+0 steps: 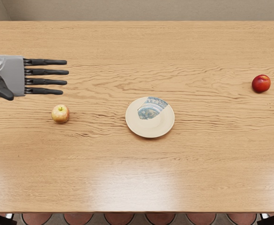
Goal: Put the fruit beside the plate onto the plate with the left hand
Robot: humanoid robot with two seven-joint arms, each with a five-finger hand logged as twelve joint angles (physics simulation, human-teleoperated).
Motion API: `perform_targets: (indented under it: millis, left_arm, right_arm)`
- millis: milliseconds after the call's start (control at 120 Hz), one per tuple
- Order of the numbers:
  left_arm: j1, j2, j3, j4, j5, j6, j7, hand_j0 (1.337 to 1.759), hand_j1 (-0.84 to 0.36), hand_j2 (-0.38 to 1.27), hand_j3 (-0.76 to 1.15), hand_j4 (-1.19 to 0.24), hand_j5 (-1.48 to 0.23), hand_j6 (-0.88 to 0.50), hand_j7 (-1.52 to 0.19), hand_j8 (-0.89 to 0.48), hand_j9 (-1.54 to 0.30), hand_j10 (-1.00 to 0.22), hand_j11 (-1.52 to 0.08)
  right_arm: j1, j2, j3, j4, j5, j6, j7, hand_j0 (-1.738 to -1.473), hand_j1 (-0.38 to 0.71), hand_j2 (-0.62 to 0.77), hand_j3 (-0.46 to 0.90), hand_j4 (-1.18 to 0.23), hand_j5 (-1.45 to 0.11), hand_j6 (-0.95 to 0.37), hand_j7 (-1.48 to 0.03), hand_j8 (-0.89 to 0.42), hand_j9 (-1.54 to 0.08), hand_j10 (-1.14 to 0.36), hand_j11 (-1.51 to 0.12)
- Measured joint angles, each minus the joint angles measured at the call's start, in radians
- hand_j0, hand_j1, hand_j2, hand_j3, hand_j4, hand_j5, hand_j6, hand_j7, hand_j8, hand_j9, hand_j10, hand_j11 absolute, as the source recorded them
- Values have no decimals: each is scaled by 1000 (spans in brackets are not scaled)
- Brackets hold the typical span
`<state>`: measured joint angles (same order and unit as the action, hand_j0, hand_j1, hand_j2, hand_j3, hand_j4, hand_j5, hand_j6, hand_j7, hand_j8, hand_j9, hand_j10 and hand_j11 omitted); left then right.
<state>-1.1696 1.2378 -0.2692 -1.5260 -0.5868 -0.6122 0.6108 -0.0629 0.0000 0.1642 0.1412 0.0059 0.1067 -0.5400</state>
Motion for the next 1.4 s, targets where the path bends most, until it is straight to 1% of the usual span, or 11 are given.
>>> perform_targets:
  millis: [233, 300, 358, 450, 583, 708, 817, 875, 992, 1192, 1400]
  left_arm:
    - [-12, 5, -7, -24, -9, 0, 0, 1658, 336, 0, 0, -4, -12, -3, -12, -4, -12, -6, -12]
    - [-17, 6, -29, -33, 37, 0, 0, 1658, 335, 0, 0, -4, -12, -3, -12, -4, -12, -6, -13]
    - [-17, 7, -68, -58, 128, 0, 0, 1658, 335, 0, 0, -4, -12, -4, -13, -5, -13, -6, -13]
    - [-20, -1, -127, -125, 336, 8, 0, 1658, 335, 0, 0, -6, -13, -6, -13, -6, -14, -8, -14]
    - [-21, -80, -155, -196, 677, 178, 0, 1658, 335, 1, 0, -10, -15, -10, -15, -10, -15, -11, -15]
    - [89, -277, -158, -216, 1061, 399, 0, 1658, 335, 2, 0, -13, -16, -13, -16, -14, -16, -13, -16]
    - [102, -288, -159, -221, 1284, 506, 0, 1658, 335, 3, 0, -15, -17, -16, -16, -16, -16, -15, -16]
    - [149, -302, -158, -223, 1393, 541, 0, 1658, 335, 3, 0, -15, -17, -16, -17, -16, -16, -15, -16]
    - [161, -324, -157, -224, 1509, 585, 0, 1658, 336, 4, 0, -16, -16, -17, -16, -17, -16, -16, -16]
    - [281, -377, -152, -222, 1648, 641, 0, 1658, 329, 6, 0, -23, -24, -24, -24, -24, -24, -22, -24]
    - [334, -411, -129, -199, 1771, 733, 0, 1658, 308, 10, 0, -41, -48, -43, -47, -43, -47, -41, -47]
  right_arm:
    - [0, 0, 0, 2, -1, 1, 0, -1658, -349, 0, 0, 0, 0, 0, 0, 0, 0, 0, 0]
    - [0, 0, 0, 3, -1, 1, 0, -1658, -349, 0, 0, 0, 0, 0, 0, 0, 0, 0, 0]
    - [0, 0, 0, 3, -1, 1, 0, -1658, -349, 0, 0, 0, 0, 0, 0, 0, 0, 0, 0]
    - [1, 0, 0, 3, -1, 1, 0, -1658, -349, 0, 0, 0, 0, 0, 0, 0, 0, 0, 0]
    - [4, 0, -1, 11, -2, 1, 0, -1658, -349, 0, 0, 0, 0, 0, 0, 0, 0, 0, 0]
    - [7, 0, -1, 15, -1, 1, 0, -1658, -349, 0, 0, 0, 0, 0, 0, 0, 0, 0, 0]
    - [11, 0, -1, 16, -1, 1, 0, -1658, -349, 0, 0, 0, 0, 0, 0, 0, 0, 0, 0]
    - [12, 0, 0, 16, -1, 1, 0, -1658, -349, 0, 0, 0, 0, 0, 0, 0, 0, 0, 0]
    - [14, 0, 0, 15, -1, 1, 0, -1658, -349, 0, 0, 0, 0, 0, 0, 0, 0, 0, 0]
    - [15, 0, 0, 15, -2, 0, 1, -1658, -349, 0, 0, 0, 0, 0, 0, 0, 0, 0, 0]
    - [16, 0, -1, 15, -2, -1, 1, -1658, -349, 0, 0, 0, 0, 0, 0, 0, 0, 0, 0]
